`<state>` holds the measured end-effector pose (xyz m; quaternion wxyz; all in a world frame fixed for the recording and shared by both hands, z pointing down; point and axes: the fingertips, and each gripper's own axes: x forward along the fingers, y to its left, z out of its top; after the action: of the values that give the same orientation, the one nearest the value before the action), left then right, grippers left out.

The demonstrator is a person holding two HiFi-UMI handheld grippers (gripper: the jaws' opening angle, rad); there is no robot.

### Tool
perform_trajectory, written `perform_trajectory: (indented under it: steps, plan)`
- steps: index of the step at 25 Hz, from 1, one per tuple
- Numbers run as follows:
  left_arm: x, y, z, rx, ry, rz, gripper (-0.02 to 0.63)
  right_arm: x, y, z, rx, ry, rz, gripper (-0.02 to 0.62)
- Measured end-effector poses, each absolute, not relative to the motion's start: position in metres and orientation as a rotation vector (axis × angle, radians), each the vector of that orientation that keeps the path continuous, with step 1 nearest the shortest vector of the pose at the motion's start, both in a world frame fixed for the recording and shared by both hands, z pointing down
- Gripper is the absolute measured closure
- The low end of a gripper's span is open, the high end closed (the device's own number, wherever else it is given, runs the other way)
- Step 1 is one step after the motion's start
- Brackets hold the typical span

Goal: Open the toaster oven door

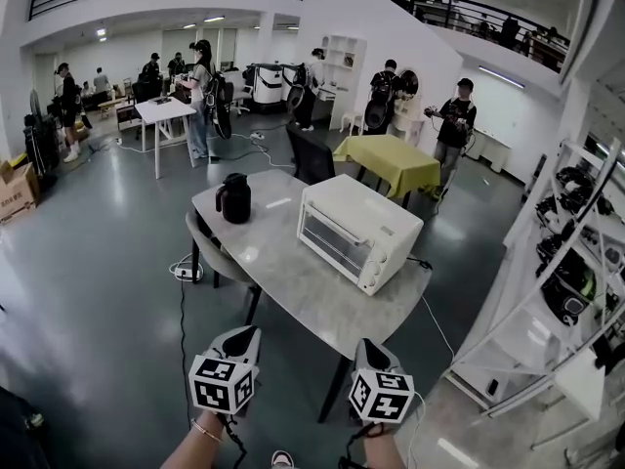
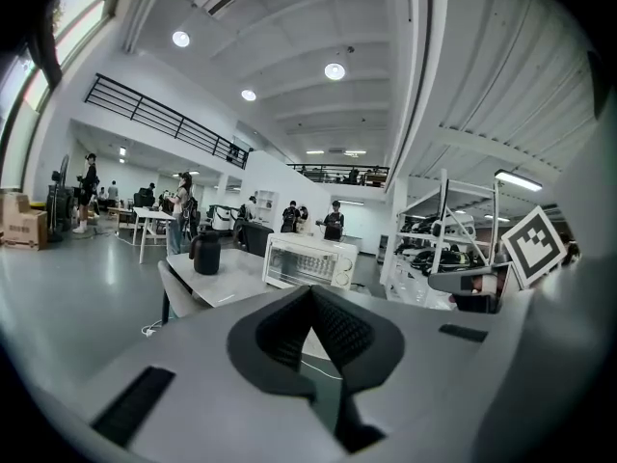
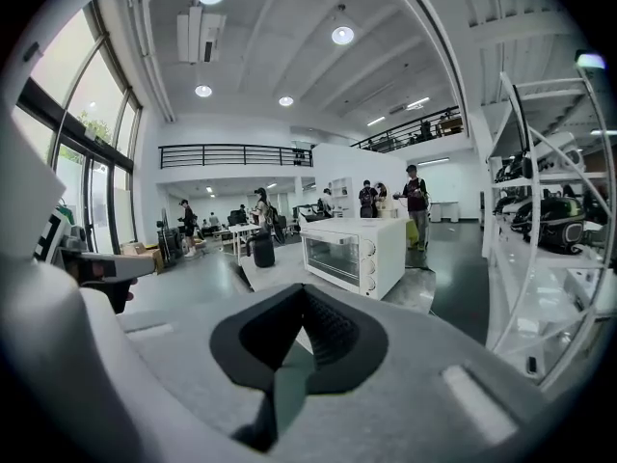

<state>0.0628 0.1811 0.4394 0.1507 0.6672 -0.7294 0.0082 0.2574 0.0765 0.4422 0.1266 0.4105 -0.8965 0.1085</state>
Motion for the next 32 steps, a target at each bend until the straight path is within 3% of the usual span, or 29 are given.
perform_trajectory:
  steps: [21,32]
  plan:
    - [0.004,0.029,0.455,1.930,-2.063,0.039,0.601,0.216,-0.071,0.471,1.220,-2.533,0.346,0.591]
    - [-0.104,-0.071,0.435,2.038,-1.979,0.092,0.601,0.114,-0.151,0.453,1.346,-2.501,0.386,0.590]
